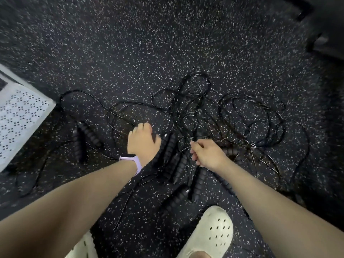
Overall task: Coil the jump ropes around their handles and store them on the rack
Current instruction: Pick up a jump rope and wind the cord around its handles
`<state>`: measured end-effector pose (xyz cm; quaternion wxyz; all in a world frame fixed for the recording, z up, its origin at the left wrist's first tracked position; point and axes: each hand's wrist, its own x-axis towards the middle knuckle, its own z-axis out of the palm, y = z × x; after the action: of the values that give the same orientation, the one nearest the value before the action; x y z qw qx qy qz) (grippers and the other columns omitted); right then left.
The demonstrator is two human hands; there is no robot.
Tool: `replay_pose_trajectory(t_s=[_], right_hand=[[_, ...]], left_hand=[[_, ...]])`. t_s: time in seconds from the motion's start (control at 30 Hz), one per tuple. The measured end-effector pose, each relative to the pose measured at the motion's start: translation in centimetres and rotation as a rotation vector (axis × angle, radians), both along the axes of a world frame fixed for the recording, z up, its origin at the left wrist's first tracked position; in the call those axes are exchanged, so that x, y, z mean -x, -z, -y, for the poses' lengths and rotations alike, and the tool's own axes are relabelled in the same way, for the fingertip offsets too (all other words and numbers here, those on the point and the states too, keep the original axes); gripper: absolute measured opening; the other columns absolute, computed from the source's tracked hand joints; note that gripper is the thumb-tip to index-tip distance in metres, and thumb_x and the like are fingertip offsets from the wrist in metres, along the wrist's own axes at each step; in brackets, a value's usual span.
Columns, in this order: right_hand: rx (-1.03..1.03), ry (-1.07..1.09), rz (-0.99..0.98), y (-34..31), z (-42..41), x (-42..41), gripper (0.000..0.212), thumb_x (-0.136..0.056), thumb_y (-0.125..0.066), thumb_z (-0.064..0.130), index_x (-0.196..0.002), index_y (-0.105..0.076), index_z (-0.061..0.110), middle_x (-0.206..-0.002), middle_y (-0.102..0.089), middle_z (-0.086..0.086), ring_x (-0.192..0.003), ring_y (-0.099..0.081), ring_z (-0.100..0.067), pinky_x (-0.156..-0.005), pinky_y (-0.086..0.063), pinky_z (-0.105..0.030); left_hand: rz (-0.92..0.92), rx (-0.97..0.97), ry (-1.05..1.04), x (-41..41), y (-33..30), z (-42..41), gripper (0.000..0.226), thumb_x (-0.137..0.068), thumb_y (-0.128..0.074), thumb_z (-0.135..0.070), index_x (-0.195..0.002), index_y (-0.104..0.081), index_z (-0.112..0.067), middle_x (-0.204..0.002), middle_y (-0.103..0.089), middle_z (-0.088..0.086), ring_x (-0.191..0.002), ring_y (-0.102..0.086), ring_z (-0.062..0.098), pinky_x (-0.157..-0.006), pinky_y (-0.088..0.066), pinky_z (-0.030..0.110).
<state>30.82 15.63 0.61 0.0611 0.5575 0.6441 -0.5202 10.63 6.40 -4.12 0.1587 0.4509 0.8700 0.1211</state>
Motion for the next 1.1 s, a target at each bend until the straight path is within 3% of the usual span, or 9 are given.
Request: replay_pose_trajectory(t_s=[0.2, 0.33, 0.5, 0.67, 0.77, 0.87, 0.93, 1.03, 1.1], right_hand=[[0.089, 0.063, -0.013, 6.1, 1.3, 0.1, 0.039, -0.108, -0.049, 0.036, -0.083, -0.065, 0.012, -0.064, -0.066, 0.001, -0.048, -0.057, -0.009, -0.054, -0.045, -0.024], [0.130, 0.156, -0.021, 8.8, 1.3, -0.2, 0.038, -0.109, -0.049, 0.033, -0.082, -0.064, 0.010, -0.062, -0.064, 0.000, -0.042, -0.053, -0.004, -0.044, -0.042, -0.016], [0.146, 0.164, -0.025, 10.3, 1.5, 0.3, 0.037, -0.108, -0.049, 0.036, -0.084, -0.065, 0.012, -0.061, -0.066, 0.004, -0.048, -0.056, -0.009, -0.053, -0.045, -0.026], [0.197, 0.184, -0.057, 8.9, 2.3, 2.2, 0.030, -0.106, -0.053, 0.042, -0.094, -0.065, 0.018, -0.079, -0.069, 0.000, -0.063, -0.060, -0.013, -0.067, -0.053, -0.035], [0.305, 0.245, -0.117, 5.5, 2.5, 4.0, 0.038, -0.103, -0.052, 0.053, -0.102, -0.066, 0.018, -0.091, -0.069, 0.000, -0.079, -0.066, -0.016, -0.075, -0.062, -0.032], [0.439, 0.301, -0.219, 1.0, 2.6, 5.9, 0.046, -0.103, -0.049, 0.058, -0.097, -0.067, 0.016, -0.078, -0.071, 0.003, -0.077, -0.068, -0.016, -0.089, -0.063, -0.042], [0.464, 0.277, -0.266, -2.6, 3.2, 6.7, 0.044, -0.106, -0.045, 0.055, -0.100, -0.070, 0.019, -0.075, -0.073, 0.007, -0.073, -0.067, -0.011, -0.089, -0.063, -0.039], [0.465, 0.308, -0.302, -6.8, 4.4, 7.1, 0.039, -0.108, -0.046, 0.049, -0.119, -0.070, 0.019, -0.110, -0.078, -0.006, -0.099, -0.073, -0.023, -0.092, -0.061, -0.039], [0.509, 0.385, -0.328, -9.9, 5.4, 7.0, 0.038, -0.106, -0.052, 0.044, -0.125, -0.068, 0.015, -0.119, -0.076, -0.013, -0.109, -0.072, -0.032, -0.094, -0.060, -0.044]], left_hand=[[0.091, 0.266, -0.028, -3.1, 8.4, -1.2, 0.074, -0.091, -0.060, -0.063, -0.133, -0.040, -0.006, -0.133, -0.048, 0.014, -0.123, -0.050, 0.032, -0.095, -0.048, 0.041], [-0.023, 0.335, -0.056, -4.5, 11.1, -2.5, 0.081, -0.079, -0.063, -0.075, -0.125, -0.043, -0.011, -0.128, -0.051, 0.009, -0.120, -0.052, 0.029, -0.090, -0.048, 0.039], [0.062, 0.436, -0.128, -5.2, 10.7, -4.3, 0.070, -0.080, -0.074, -0.059, -0.119, -0.042, -0.010, -0.120, -0.061, 0.008, -0.110, -0.063, 0.029, -0.077, -0.045, 0.037], [0.327, 0.281, -0.279, -3.9, 6.7, -3.2, 0.056, -0.077, -0.076, -0.045, -0.104, -0.041, -0.011, -0.103, -0.064, 0.008, -0.098, -0.065, 0.035, -0.074, -0.045, 0.033], [0.520, 0.208, -0.369, -3.5, 2.7, -1.9, 0.063, -0.076, -0.076, -0.051, -0.111, -0.046, -0.008, -0.105, -0.063, 0.004, -0.093, -0.063, 0.028, -0.074, -0.048, 0.032], [0.656, 0.158, -0.410, -3.4, -1.8, -0.5, 0.066, -0.073, -0.078, -0.051, -0.115, -0.051, -0.007, -0.103, -0.067, 0.003, -0.089, -0.065, 0.021, -0.066, -0.048, 0.030], [0.739, 0.148, -0.436, -3.5, -5.5, 0.4, 0.065, -0.070, -0.077, -0.047, -0.116, -0.053, -0.008, -0.098, -0.068, 0.002, -0.085, -0.066, 0.017, -0.061, -0.048, 0.027], [0.871, 0.172, -0.450, -4.2, -11.3, 1.5, 0.069, -0.059, -0.066, -0.034, -0.120, -0.056, -0.004, -0.100, -0.072, 0.008, -0.090, -0.069, 0.022, -0.075, -0.058, 0.033], [0.960, 0.175, -0.481, -4.6, -15.4, 2.6, 0.078, -0.051, -0.061, -0.025, -0.124, -0.052, 0.001, -0.100, -0.071, 0.012, -0.090, -0.069, 0.025, -0.073, -0.057, 0.032]])
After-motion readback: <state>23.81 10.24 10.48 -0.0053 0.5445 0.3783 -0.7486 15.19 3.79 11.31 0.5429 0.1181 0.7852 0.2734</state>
